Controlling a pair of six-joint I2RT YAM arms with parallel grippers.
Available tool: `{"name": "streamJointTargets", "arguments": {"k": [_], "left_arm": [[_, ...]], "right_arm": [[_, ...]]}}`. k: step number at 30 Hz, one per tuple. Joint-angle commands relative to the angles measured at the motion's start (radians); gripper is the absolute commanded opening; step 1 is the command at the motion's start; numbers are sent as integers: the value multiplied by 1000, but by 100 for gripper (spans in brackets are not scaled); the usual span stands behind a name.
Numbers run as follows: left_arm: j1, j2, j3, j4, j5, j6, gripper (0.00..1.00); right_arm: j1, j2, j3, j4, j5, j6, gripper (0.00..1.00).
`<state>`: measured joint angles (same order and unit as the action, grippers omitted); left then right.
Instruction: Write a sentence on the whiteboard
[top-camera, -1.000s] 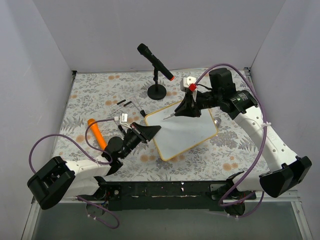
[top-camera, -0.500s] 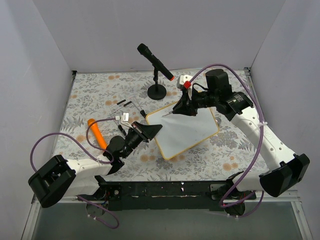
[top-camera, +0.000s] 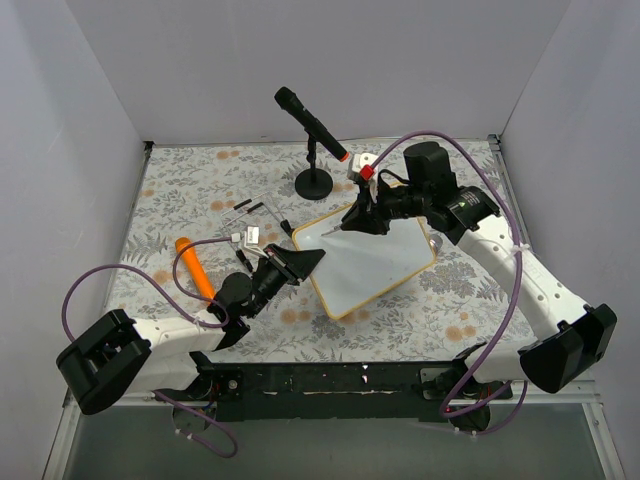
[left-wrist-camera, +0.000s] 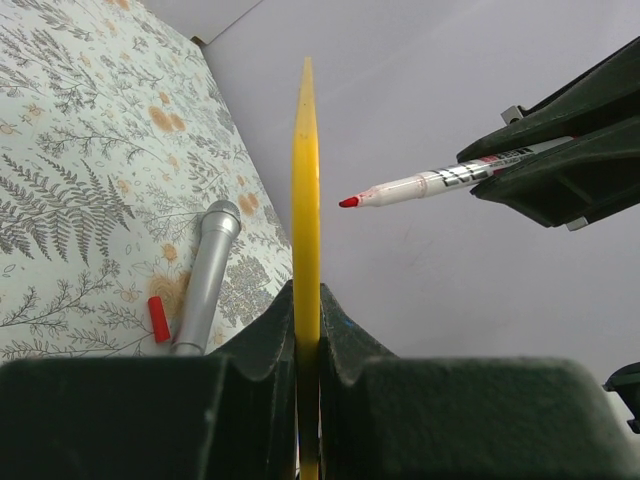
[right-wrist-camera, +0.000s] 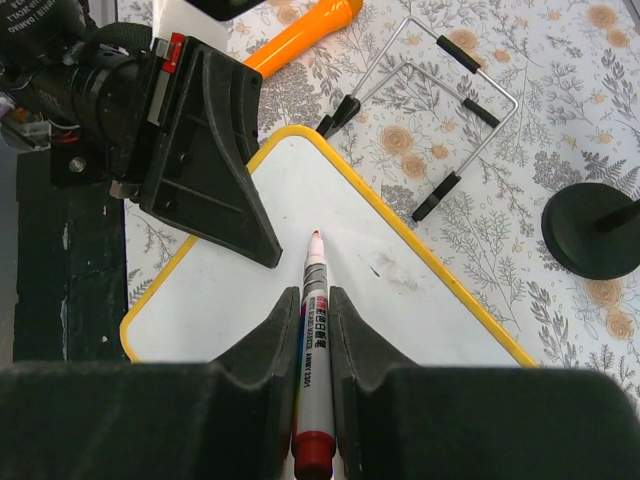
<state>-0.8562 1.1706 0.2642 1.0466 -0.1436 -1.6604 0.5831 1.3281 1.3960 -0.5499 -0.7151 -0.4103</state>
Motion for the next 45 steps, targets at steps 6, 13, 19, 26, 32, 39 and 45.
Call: {"name": "streamJointTargets", "arguments": {"k": [6, 13, 19, 26, 32, 39, 45], "left_arm": [[-9, -38, 58, 107, -40, -13, 0], [-10, -40, 56, 105, -42, -13, 0], [-14, -43, 49, 108, -48, -13, 0], [-14, -40, 49, 109, -48, -15, 0], [-12, -37, 47, 115, -51, -16, 0], [-14, -40, 47, 115, -54, -16, 0], [-12, -40, 49, 116, -50, -15, 0]], "right_arm": [[9, 0, -12, 50, 34, 24, 1], [11, 0, -17, 51, 26, 27, 1], [11, 0, -14, 50, 16, 27, 1], [11, 2, -12, 50, 6, 27, 1], [12, 6, -14, 51, 0, 28, 1], [12, 13, -17, 57, 9, 30, 1], [14, 16, -25, 64, 28, 33, 1]]}}
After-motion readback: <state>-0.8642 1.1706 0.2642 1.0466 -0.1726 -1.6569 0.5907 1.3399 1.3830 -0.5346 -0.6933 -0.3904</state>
